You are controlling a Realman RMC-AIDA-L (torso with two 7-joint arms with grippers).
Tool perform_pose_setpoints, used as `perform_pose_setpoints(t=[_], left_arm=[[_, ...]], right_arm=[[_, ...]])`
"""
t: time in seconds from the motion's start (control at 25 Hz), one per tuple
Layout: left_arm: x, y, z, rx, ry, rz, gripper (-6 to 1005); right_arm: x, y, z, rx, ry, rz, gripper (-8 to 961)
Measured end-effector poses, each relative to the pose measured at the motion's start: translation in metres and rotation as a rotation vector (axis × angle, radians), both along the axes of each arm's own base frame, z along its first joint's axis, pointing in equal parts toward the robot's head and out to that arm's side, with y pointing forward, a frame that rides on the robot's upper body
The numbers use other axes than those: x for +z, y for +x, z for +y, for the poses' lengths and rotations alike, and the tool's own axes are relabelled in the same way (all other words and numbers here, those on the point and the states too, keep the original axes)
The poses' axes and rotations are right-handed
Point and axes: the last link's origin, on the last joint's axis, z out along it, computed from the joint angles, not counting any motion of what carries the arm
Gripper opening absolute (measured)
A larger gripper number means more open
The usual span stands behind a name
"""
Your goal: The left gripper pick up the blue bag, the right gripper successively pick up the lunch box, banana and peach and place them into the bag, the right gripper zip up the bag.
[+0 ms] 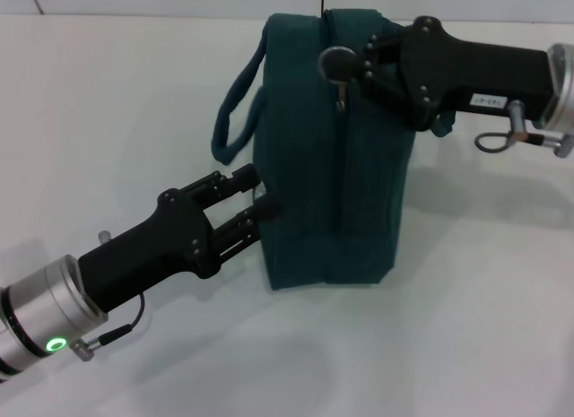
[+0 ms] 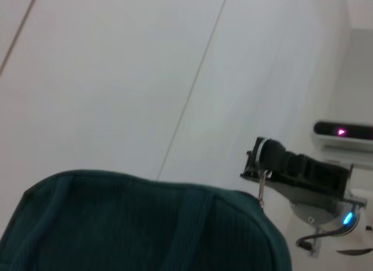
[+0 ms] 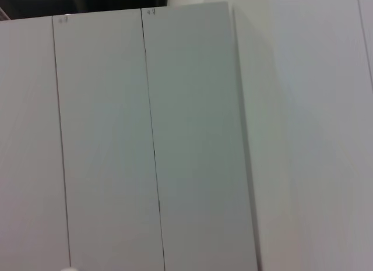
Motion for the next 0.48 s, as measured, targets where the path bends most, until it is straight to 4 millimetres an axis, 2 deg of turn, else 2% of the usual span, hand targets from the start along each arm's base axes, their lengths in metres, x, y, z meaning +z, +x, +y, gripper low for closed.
perform_pose_setpoints(t=[0.48], left_arm=[[0.002,-0.004,0.01,0.033,0.05,0.026,531]], right_arm=[[-0.013,-0.012,0.009,0.005,0.004,-0.052,16]])
